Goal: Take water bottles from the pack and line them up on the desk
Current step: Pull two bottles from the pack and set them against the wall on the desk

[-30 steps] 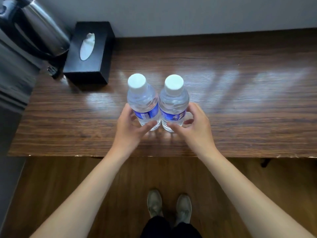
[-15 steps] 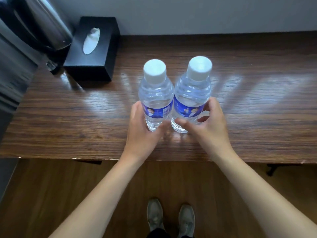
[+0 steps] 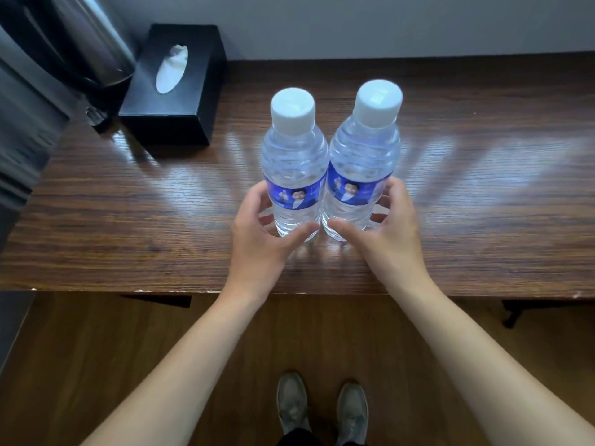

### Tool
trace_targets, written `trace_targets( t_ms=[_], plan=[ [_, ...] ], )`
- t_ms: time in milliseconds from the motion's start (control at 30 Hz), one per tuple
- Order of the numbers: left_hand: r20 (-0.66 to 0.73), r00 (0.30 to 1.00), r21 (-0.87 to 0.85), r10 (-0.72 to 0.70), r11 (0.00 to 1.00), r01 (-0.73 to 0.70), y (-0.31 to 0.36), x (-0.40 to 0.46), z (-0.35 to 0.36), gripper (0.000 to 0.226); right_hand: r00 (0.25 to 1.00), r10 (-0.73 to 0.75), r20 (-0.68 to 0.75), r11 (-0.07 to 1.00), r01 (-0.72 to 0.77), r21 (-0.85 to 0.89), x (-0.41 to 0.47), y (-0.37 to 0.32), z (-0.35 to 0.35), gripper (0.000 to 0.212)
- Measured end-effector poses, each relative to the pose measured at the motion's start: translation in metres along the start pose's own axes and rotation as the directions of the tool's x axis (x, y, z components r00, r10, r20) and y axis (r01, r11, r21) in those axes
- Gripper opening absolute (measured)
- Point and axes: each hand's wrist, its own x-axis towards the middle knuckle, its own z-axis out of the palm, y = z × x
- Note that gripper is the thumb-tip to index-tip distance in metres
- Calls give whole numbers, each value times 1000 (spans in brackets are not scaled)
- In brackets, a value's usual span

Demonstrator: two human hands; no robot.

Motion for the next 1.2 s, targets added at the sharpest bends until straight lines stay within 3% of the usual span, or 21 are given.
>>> trace_targets(
  t_ms=[233, 333, 467, 733, 933, 1067, 1200],
  plan=[
    [-5, 999, 135, 43, 990, -41, 2, 6, 2, 67, 998, 68, 1, 988, -67, -138, 7, -6, 6, 69],
    [78, 997, 46, 3, 999, -6, 0, 3, -1, 66, 994, 35, 103, 999, -31, -38, 4, -2, -1, 68],
    [140, 990, -68, -21, 997, 31, -3, 0, -6, 66, 977, -15, 214, 988, -18, 153, -2, 0, -9, 51],
    [14, 999, -17, -33, 999, 34, -6, -1, -2, 72, 995, 33, 93, 997, -40, 72, -1, 7, -4, 59],
    [-25, 999, 164, 34, 986, -30, 0, 2, 4, 67, 999, 8, 51, 998, -5, -70, -2, 9, 2, 67],
    [68, 998, 30, -15, 999, 13, -1, -4, 0, 64, 997, 4, 81, 998, 1, -69, -4, 9, -1, 66],
    [120, 992, -27, -32, 999, 36, -3, -8, -4, 63, 991, -35, 131, 999, 33, 18, -10, 10, -4, 52]
  ],
)
